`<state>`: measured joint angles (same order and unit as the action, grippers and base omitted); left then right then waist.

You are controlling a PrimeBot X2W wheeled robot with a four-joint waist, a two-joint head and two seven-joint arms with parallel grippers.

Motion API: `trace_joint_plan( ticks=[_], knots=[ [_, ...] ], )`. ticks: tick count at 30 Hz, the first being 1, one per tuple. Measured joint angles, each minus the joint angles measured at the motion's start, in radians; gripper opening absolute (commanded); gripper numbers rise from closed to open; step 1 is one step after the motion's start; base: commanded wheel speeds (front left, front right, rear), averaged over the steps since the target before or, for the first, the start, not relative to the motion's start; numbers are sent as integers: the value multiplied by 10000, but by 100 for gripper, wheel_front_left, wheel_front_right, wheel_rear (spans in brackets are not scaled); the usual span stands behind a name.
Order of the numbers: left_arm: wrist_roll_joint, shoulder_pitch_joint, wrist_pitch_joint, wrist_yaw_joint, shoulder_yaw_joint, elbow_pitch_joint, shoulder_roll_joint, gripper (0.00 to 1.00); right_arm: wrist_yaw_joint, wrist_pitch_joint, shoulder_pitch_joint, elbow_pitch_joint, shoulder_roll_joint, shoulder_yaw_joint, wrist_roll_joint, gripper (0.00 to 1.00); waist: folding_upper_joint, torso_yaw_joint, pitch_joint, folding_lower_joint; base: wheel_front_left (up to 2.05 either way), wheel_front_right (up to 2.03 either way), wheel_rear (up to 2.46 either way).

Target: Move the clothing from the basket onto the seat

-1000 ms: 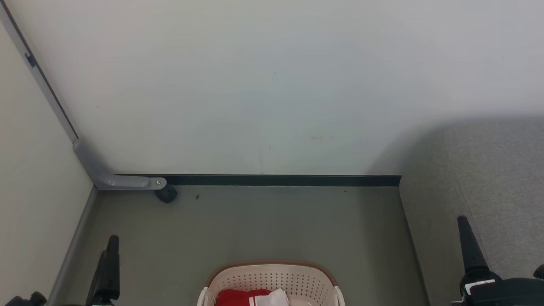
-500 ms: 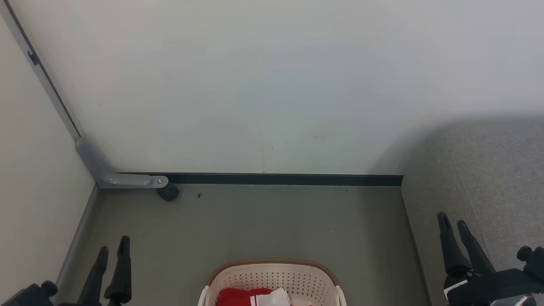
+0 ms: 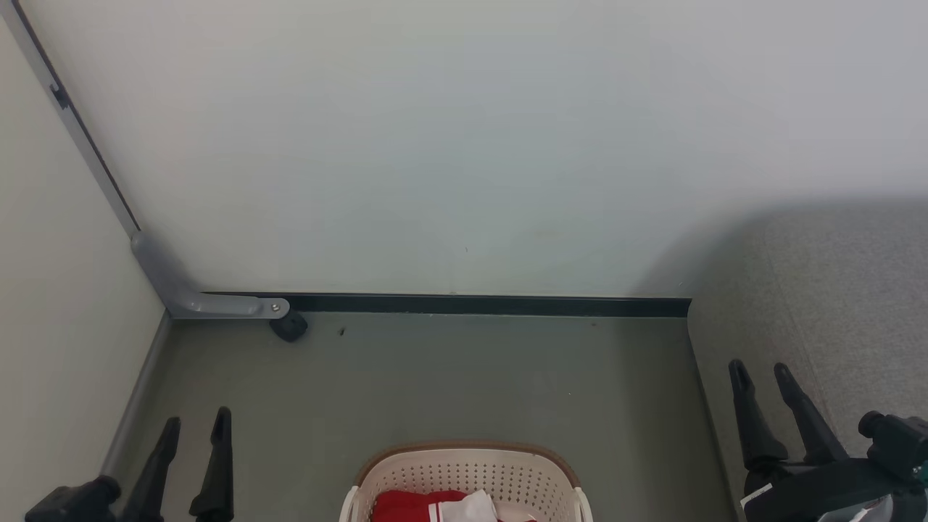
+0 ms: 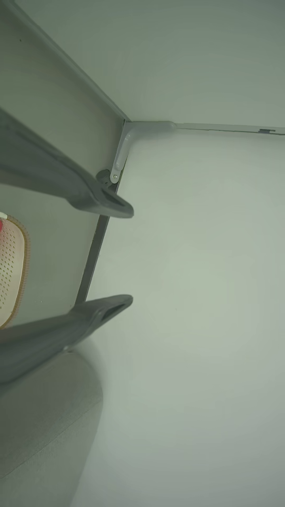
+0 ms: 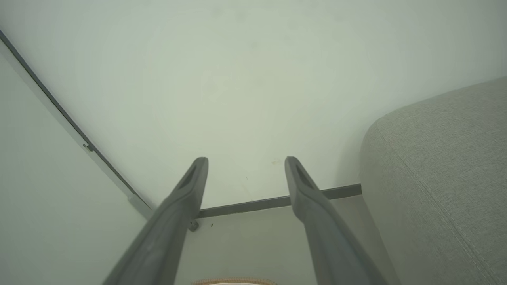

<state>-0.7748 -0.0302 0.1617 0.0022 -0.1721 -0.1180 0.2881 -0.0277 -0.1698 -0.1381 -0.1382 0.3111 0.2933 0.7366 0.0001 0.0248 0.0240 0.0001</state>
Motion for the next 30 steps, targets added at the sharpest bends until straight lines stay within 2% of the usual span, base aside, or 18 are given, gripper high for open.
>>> trace_joint_plan(
  ticks=[18,30],
  knots=[
    [1883,-11,704,399,-533,286,399,100,-485,-685,-180,48,506,698,-1854,100,0,44,40,0,0,0,0],
    [1987,12,706,418,-523,313,412,100,-518,-696,-185,46,512,679,-1862,100,0,-3,123,-1,0,0,0]
  ],
)
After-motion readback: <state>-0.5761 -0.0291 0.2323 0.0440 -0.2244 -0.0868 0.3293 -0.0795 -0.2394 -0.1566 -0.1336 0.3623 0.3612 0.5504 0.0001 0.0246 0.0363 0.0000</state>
